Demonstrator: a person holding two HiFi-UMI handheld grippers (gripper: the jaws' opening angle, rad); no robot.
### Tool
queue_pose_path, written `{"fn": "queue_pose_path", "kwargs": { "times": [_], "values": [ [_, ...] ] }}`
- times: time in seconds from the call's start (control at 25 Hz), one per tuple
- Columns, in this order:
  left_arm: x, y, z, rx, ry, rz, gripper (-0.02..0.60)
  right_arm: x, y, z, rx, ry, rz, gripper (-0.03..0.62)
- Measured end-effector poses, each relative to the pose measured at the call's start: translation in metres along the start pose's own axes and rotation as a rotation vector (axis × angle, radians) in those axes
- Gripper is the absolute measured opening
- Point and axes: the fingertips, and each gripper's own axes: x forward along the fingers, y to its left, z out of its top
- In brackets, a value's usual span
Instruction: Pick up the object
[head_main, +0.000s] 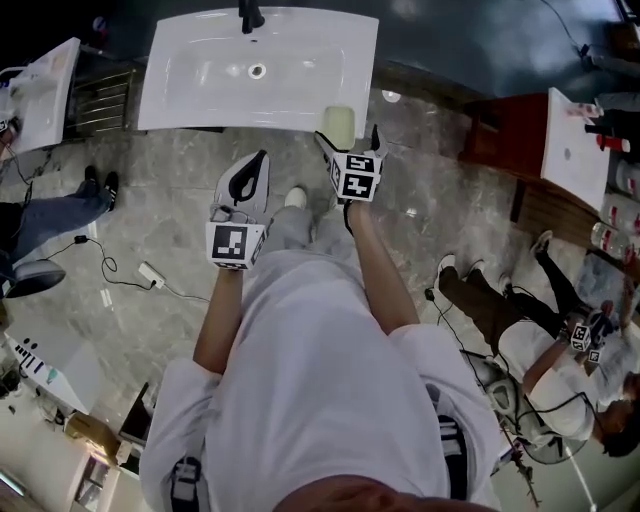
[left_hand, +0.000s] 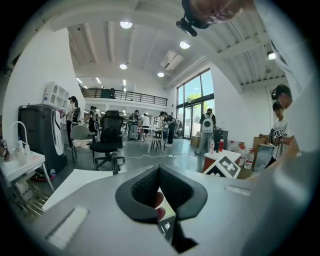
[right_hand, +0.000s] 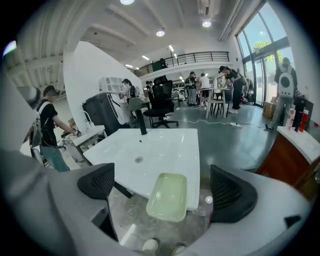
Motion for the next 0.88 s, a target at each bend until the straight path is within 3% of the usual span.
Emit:
{"fn": "queue_pose_path", "kwargs": {
  "times": [0.16,0.48,0.72,0.88],
  "values": [
    [-0.016,0.011,-0.022,-0.022,0.054,0.015,-0.002,0.044,-0.004,-0.043,0.005,0.139,-0.054,0.592],
    [-0.038,0.042,-0.048,-0.045,0.103,0.061,-0.002,0.087,-0.027,-0.087,0.006,0.298,-0.121,0.592],
    [-0.042,0.054,-0.052,-0.056,0.099,0.075,-0.002,0.093,-0.032,-0.091,0.028,0.336,-0.117,0.589],
    [-0.039,0.055,-0.051,-0.059,0.092,0.066,-0.002,0.089,-0.032,-0.089,-0.002,0.343,-0.122,0.546]
  ]
}}
